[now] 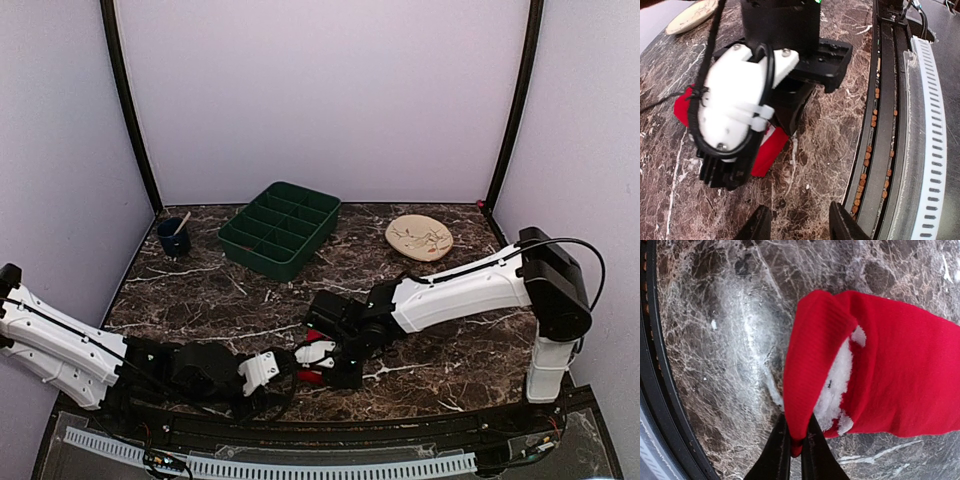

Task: Roll the socks
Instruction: Pick up the sock from the center of the board, then roll the sock at the center of the board.

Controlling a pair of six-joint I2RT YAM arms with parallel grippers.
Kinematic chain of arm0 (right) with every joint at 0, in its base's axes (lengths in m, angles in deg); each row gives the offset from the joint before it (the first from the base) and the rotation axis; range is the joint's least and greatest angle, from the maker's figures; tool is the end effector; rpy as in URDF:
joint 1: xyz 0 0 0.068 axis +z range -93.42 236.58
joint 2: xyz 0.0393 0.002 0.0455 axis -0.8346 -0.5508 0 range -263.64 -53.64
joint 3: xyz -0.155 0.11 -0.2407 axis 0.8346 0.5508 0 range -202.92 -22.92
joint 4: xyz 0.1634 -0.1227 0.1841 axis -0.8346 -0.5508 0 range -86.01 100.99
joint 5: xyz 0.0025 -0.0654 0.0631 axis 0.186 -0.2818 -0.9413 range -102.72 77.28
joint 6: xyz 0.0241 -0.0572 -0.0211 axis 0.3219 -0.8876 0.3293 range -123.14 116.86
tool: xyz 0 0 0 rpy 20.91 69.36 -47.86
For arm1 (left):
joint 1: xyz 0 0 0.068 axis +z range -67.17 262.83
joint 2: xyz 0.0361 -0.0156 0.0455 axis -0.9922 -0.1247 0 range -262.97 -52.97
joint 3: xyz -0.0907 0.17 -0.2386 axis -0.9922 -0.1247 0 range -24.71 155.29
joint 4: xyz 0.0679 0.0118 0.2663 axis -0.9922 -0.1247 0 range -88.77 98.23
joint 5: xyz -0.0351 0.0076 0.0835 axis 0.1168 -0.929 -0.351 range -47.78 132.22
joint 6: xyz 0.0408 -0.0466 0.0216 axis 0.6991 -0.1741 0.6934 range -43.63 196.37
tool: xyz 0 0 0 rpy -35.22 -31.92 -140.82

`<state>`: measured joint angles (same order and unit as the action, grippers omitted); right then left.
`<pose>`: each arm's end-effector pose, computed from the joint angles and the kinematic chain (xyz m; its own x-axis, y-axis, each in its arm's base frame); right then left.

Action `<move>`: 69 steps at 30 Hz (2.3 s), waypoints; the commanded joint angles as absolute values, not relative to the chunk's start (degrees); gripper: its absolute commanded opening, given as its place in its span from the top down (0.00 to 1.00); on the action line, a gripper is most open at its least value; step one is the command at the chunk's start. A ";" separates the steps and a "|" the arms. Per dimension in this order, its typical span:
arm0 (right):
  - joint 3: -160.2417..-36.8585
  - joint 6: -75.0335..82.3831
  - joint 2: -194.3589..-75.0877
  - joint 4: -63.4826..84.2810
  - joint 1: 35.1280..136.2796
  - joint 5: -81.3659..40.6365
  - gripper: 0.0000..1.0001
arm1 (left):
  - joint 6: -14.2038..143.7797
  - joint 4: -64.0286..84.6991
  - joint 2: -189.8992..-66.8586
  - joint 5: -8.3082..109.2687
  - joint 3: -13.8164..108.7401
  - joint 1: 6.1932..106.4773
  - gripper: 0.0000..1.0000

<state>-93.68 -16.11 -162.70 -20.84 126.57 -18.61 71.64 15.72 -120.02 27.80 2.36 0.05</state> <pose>0.1323 0.3786 0.1644 -0.1011 -0.9302 -0.3529 -0.9947 0.1014 0.0176 0.0436 -0.2418 0.2013 -0.1442 0.5039 -0.8516 0.9257 0.3728 0.0639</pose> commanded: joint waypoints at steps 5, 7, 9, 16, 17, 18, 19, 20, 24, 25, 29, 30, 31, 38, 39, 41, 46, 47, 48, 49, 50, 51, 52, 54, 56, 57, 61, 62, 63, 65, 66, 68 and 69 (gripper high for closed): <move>-98.65 -16.23 -165.82 -26.35 124.53 -27.24 0.91 | 76.35 15.34 -126.18 27.66 5.90 -0.12 0.57; -99.18 -16.24 -166.26 -27.21 124.13 -28.53 0.91 | 77.28 15.53 -127.09 26.23 6.18 -0.12 0.55; -99.81 -16.16 -166.59 -27.92 123.69 -30.07 0.91 | 78.67 16.40 -127.75 25.37 6.21 -0.13 0.53; -102.46 -16.62 -168.65 -30.50 122.75 -34.42 0.91 | 85.37 18.39 -132.27 24.61 7.50 -0.09 0.51; -102.76 -16.74 -168.88 -30.75 122.68 -34.73 0.91 | 86.41 18.70 -132.97 24.64 7.84 -0.12 0.51; -103.00 -16.76 -169.09 -30.95 122.53 -34.99 0.91 | 87.24 18.88 -133.70 24.70 8.21 -0.13 0.51; -103.21 -16.81 -169.27 -31.07 122.51 -35.22 0.91 | 88.12 19.09 -134.40 24.61 8.53 -0.10 0.51; -103.31 -16.82 -169.40 -31.22 122.45 -35.53 0.91 | 88.90 19.34 -135.08 24.17 8.85 -0.11 0.51; -103.51 -17.02 -169.74 -31.72 122.32 -36.95 0.91 | 90.68 21.36 -137.51 21.80 9.64 -0.13 0.51; -103.47 -17.04 -169.75 -31.72 122.32 -37.24 0.91 | 90.89 22.24 -137.93 21.67 9.72 -0.09 0.51; -103.85 -17.28 -169.66 -32.22 122.10 -38.45 0.91 | 92.62 24.03 -139.78 20.81 10.18 -0.12 0.51; -103.86 -17.34 -169.66 -32.32 122.06 -38.66 0.91 | 93.00 24.31 -140.09 20.39 10.25 -0.12 0.51; -103.86 -17.37 -169.66 -32.38 121.98 -38.80 0.91 | 93.53 24.55 -140.55 20.05 10.22 -0.09 0.52; -104.23 -17.77 -169.91 -32.90 121.79 -40.17 0.91 | 95.87 24.87 -142.53 20.62 9.97 0.34 0.53; -104.34 -17.79 -170.07 -32.99 121.79 -40.31 0.91 | 96.03 24.87 -142.72 20.82 9.88 0.51 0.53; -104.40 -17.96 -170.22 -33.12 121.71 -41.01 0.91 | 96.02 24.90 -142.87 21.27 9.76 0.98 0.54; -104.57 -18.19 -170.33 -33.47 121.70 -41.97 0.92 | 96.48 25.07 -143.06 22.22 9.79 2.33 0.57; -104.45 -18.20 -170.25 -33.40 121.70 -42.02 0.92 | 96.49 25.10 -143.10 22.57 9.87 2.67 0.58; -104.40 -18.16 -170.19 -33.41 121.70 -42.12 0.92 | 96.58 25.06 -143.11 22.88 9.92 2.82 0.60; -104.44 -18.17 -170.19 -33.51 121.65 -42.34 0.92 | 96.66 25.01 -143.22 23.22 9.99 3.00 0.62; -104.48 -18.25 -170.20 -33.48 121.61 -42.53 0.92 | 96.69 24.85 -143.30 23.50 10.07 3.21 0.62; -104.56 -18.30 -170.16 -33.57 121.62 -42.66 0.92 | 96.80 24.65 -143.45 23.76 10.22 3.34 0.63; -104.61 -18.38 -170.14 -33.64 121.62 -42.84 0.92 | 96.86 24.47 -143.65 23.95 10.31 3.39 0.63; -104.75 -18.45 -170.10 -33.79 121.62 -43.01 0.92 | 96.91 23.99 -143.99 24.65 10.65 3.59 0.63; -105.06 -18.50 -170.21 -33.95 121.55 -43.15 0.92 | 96.85 23.75 -144.03 25.53 10.84 3.61 0.63; -105.21 -18.58 -170.25 -34.04 121.53 -43.27 0.92 | 96.85 23.70 -144.09 26.22 10.88 3.61 0.63; -105.58 -18.77 -170.58 -34.18 121.48 -43.59 0.92 | 96.76 22.88 -144.77 27.04 11.47 4.00 0.66; -105.68 -18.78 -170.61 -34.23 121.52 -43.69 0.92 | 96.68 22.66 -144.96 27.18 11.64 4.12 0.68; -105.73 -18.78 -170.62 -34.27 121.53 -43.69 0.92 | 96.68 22.46 -145.11 27.38 11.80 4.24 0.72; -105.66 -18.72 -170.58 -34.35 121.53 -43.77 0.92 | 96.51 21.79 -145.27 27.70 12.09 4.45 0.81; -105.59 -18.73 -170.54 -34.29 121.48 -43.74 0.92 | 96.39 21.73 -145.26 27.64 12.11 4.44 0.82; -105.54 -18.72 -170.55 -34.28 121.44 -43.46 0.92 | 96.15 21.39 -145.39 27.25 12.12 4.52 0.85; -105.45 -18.66 -170.55 -34.19 121.36 -43.41 0.92 | 95.95 21.16 -145.31 27.01 12.19 4.55 0.85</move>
<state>-104.34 -17.88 -169.91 -34.28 121.39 -41.87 96.66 23.04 -145.02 26.71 10.93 4.07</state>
